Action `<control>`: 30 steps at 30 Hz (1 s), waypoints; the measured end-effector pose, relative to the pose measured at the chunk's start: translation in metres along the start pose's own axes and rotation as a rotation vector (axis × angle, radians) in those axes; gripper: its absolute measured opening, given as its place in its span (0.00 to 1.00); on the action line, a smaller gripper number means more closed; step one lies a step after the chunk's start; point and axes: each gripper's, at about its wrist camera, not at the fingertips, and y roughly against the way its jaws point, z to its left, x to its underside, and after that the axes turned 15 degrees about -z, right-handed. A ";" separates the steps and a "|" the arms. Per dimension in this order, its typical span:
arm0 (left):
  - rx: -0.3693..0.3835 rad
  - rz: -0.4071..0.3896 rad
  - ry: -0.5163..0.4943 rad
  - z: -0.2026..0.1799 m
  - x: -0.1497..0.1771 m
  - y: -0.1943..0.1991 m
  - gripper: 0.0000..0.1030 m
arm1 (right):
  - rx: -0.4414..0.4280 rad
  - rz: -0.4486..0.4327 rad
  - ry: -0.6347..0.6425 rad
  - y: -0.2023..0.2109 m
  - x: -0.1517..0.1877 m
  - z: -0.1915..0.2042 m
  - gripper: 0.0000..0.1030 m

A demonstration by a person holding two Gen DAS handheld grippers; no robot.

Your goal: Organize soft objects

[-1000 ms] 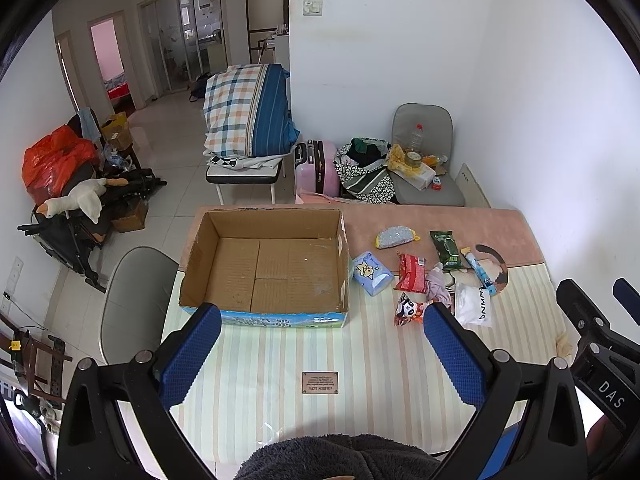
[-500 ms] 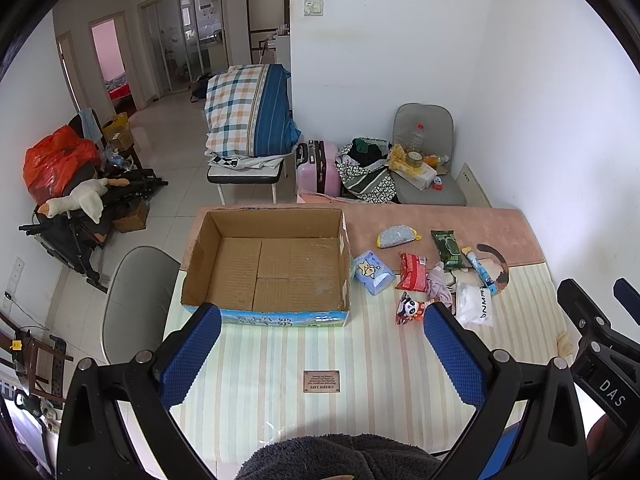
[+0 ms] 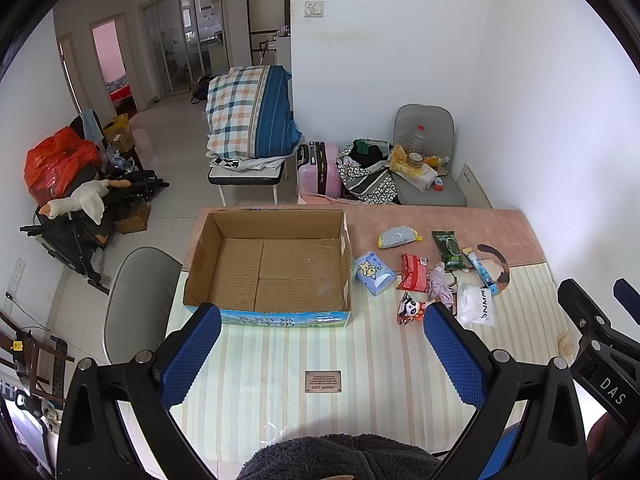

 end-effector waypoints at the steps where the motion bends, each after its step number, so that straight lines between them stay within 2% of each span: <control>1: 0.000 0.000 0.002 0.000 -0.001 0.000 1.00 | 0.000 0.000 0.001 0.000 0.000 0.000 1.00; 30: 0.000 0.000 0.002 0.002 -0.001 0.003 1.00 | 0.003 0.000 -0.001 0.002 0.003 -0.003 1.00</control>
